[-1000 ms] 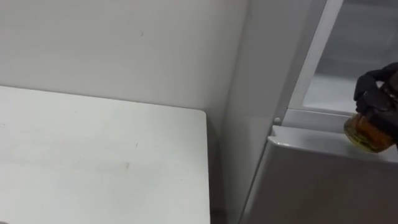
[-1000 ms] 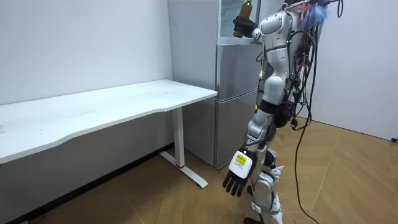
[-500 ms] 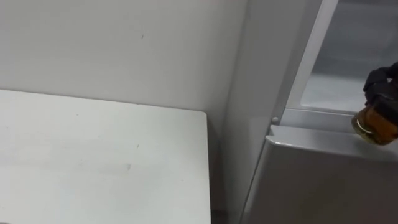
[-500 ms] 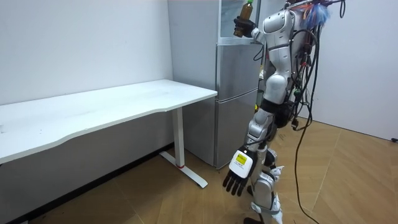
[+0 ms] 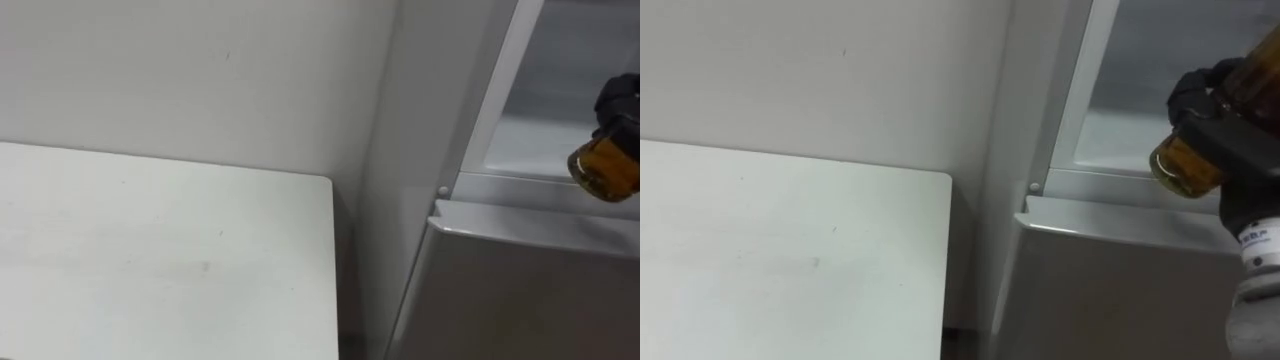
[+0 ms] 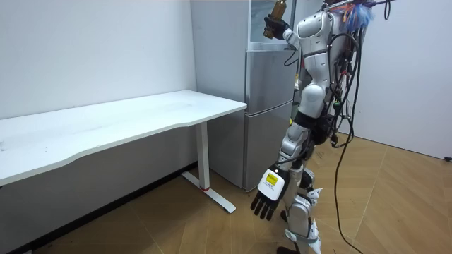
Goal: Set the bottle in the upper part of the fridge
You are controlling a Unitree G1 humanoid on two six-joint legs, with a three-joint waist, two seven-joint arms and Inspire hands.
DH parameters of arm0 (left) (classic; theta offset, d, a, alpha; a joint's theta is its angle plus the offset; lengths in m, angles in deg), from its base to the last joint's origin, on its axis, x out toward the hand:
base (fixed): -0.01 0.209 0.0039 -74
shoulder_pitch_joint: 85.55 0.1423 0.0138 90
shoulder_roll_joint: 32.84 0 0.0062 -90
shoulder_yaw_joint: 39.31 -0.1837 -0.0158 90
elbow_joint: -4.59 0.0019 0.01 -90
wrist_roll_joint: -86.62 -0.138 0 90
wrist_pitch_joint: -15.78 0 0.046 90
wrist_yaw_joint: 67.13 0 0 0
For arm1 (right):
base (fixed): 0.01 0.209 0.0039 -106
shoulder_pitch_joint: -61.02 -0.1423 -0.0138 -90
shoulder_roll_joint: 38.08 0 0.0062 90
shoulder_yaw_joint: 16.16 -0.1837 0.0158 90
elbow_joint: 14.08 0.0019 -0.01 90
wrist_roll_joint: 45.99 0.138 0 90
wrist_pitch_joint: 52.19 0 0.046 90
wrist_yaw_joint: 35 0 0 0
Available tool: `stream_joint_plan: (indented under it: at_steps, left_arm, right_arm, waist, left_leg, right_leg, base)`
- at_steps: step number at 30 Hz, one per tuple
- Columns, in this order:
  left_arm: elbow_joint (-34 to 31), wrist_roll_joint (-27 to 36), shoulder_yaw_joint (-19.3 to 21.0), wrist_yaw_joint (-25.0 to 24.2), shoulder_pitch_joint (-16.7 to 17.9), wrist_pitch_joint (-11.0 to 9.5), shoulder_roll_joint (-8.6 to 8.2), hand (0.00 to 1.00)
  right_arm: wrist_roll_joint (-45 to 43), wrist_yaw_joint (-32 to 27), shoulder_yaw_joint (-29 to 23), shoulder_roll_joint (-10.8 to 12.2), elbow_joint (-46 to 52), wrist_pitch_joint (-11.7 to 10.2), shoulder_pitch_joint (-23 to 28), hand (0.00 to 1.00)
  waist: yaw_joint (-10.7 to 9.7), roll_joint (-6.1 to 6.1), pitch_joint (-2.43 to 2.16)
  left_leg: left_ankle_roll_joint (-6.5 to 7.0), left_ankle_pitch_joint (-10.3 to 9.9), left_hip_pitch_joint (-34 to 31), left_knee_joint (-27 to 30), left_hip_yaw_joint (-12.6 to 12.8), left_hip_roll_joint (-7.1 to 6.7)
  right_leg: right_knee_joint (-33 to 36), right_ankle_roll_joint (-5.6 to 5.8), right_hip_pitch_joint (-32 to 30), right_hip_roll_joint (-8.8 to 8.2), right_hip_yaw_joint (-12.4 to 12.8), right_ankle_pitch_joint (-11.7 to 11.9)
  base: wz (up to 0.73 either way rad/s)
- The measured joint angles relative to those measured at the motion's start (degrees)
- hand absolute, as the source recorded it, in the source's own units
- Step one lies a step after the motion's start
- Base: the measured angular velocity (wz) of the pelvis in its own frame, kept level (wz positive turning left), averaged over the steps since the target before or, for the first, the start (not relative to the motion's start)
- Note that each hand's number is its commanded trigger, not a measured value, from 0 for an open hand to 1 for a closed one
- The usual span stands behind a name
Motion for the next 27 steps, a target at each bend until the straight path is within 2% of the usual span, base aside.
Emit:
stream_joint_plan:
  at_steps: [7, 9, 11, 14, 17, 21, 25, 27]
  left_arm:
    - [-0.4, -0.1, -0.7, -0.6, 0.0, 0.5, 0.17, 0.0]
    - [-0.4, 0.0, -1.0, -0.9, 0.0, 0.5, 0.19, 0.0]
    - [-0.4, -0.2, -1.2, -0.9, -0.1, 0.5, 0.29, 0.0]
    - [-1.4, -0.2, -1.1, -1.2, -0.1, 0.5, 0.52, 0.0]
    - [-2.6, -0.6, -0.9, -1.3, -0.2, 0.6, 0.91, 0.0]
    - [-3.8, -0.7, -0.9, -1.4, 0.1, 1.3, 1.11, 0.0]
    - [-4.1, -1.1, -0.9, -2.4, -0.2, 2.0, 1.6, 0.0]
    - [-4.1, -1.2, -0.6, -2.7, -0.1, 2.5, 1.75, 0.0]
  right_arm:
    - [-0.1, -0.9, 0.9, -0.4, -3.4, 0.0, -5.7, 1.0]
    - [-0.1, -0.8, 2.1, -1.2, -4.6, 0.0, -6.8, 1.0]
    - [-0.1, -0.4, 4.0, -3.1, -7.0, 0.0, -8.1, 1.0]
    - [-0.1, 0.9, 4.3, -5.0, -10.6, 0.0, -9.4, 1.0]
    - [-0.1, 1.3, 4.4, -6.5, -14.5, 0.0, -10.3, 1.0]
    - [-0.1, 2.0, 4.6, -7.1, -17.9, 0.1, -10.5, 1.0]
    - [2.2, 3.2, 4.7, -9.0, -24.0, 0.9, -11.3, 1.0]
    - [2.4, 3.7, 4.7, -9.0, -27.4, 1.7, -12.3, 1.0]
  waist:
    - [0.2, -0.48, -0.06]
    - [0.2, -0.7, -0.05]
    - [0.3, -0.98, -0.07]
    - [0.9, -1.1, -0.11]
    - [1.6, -1.13, -0.13]
    - [1.7, -1.25, -0.14]
    - [1.6, -1.95, -0.47]
    - [1.8, -2.34, -0.69]
  left_leg:
    - [-0.01, 0.0, -0.1, 0.1, 0.0, 0.02]
    - [-0.02, 0.0, -0.1, 0.2, -0.2, 0.01]
    - [-0.02, 0.0, -0.3, 0.6, -0.3, 0.01]
    - [-0.02, 0.0, -0.3, 0.7, -0.6, 0.03]
    - [-0.02, 0.0, -0.9, 1.3, -0.9, 0.08]
    - [-0.03, 0.0, -1.3, 1.3, -1.3, 0.02]
    - [-0.08, 0.1, -1.8, 1.5, -2.3, -0.06]
    - [-0.11, 0.1, -1.8, 1.5, -2.2, 0.0]
  right_leg:
    - [0.0, -0.05, 0.0, -0.12, -0.5, -0.1]
    - [0.0, -0.05, 0.0, -0.11, -0.5, -0.1]
    - [0.0, -0.05, 0.0, -0.14, -0.5, -0.1]
    - [0.0, -0.06, -0.2, -0.21, -0.7, -0.1]
    - [0.1, -0.08, -0.2, -0.29, -1.0, -0.1]
    - [0.1, -0.2, -0.3, -0.54, -1.6, -0.2]
    - [0.1, -0.27, -0.4, -0.68, -2.4, -0.3]
    - [0.1, -0.28, -0.4, -0.81, -2.4, -0.3]
  base:
    - [0.0]
    - [0.0]
    - [0.0]
    - [0.05]
    - [0.05]
    - [0.07]
    - [0.11]
    - [0.0]
